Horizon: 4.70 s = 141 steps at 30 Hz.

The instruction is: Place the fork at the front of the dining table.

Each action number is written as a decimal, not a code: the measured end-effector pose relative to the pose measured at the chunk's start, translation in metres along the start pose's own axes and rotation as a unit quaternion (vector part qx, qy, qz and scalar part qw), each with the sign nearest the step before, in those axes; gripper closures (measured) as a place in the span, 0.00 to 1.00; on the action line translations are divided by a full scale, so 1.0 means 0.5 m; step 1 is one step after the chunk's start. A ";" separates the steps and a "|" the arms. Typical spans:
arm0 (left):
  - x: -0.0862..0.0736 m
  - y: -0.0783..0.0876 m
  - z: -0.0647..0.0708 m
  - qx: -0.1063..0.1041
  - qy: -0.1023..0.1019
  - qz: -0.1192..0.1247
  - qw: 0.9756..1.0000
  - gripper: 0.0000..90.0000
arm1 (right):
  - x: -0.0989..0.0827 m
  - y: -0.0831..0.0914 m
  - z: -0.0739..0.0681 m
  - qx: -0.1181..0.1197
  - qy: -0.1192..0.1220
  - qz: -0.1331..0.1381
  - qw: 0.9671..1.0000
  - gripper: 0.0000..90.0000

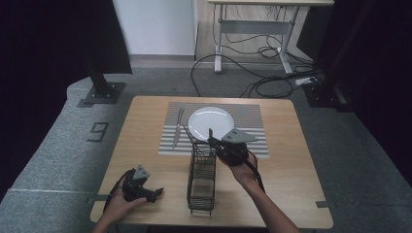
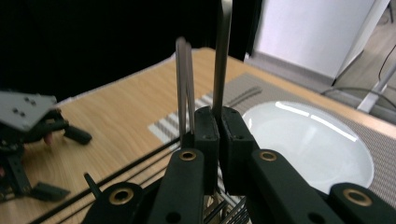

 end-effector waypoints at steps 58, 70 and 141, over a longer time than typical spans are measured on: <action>0.000 0.000 0.000 0.000 0.000 0.000 1.000 0.00 | -0.139 0.009 0.278 -0.203 -0.063 -0.025 0.977 0.95; 0.000 0.000 0.000 0.000 0.000 0.000 1.000 0.00 | -0.147 -0.018 0.287 -0.216 -0.057 -0.038 0.974 0.95; 0.000 0.000 0.000 -0.002 -0.001 0.000 1.000 0.00 | -0.251 -0.103 0.364 -0.212 -0.145 -0.148 0.955 0.96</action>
Point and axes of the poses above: each handheld gripper's, and its own axes: y roughly backward along the jaws, x roughly out of its top, z roughly to its right, the point moved 5 cm from there along -y, roughly forward along the jaws, and after that the axes turned 2 degrees about -x, right-handed, at the moved point
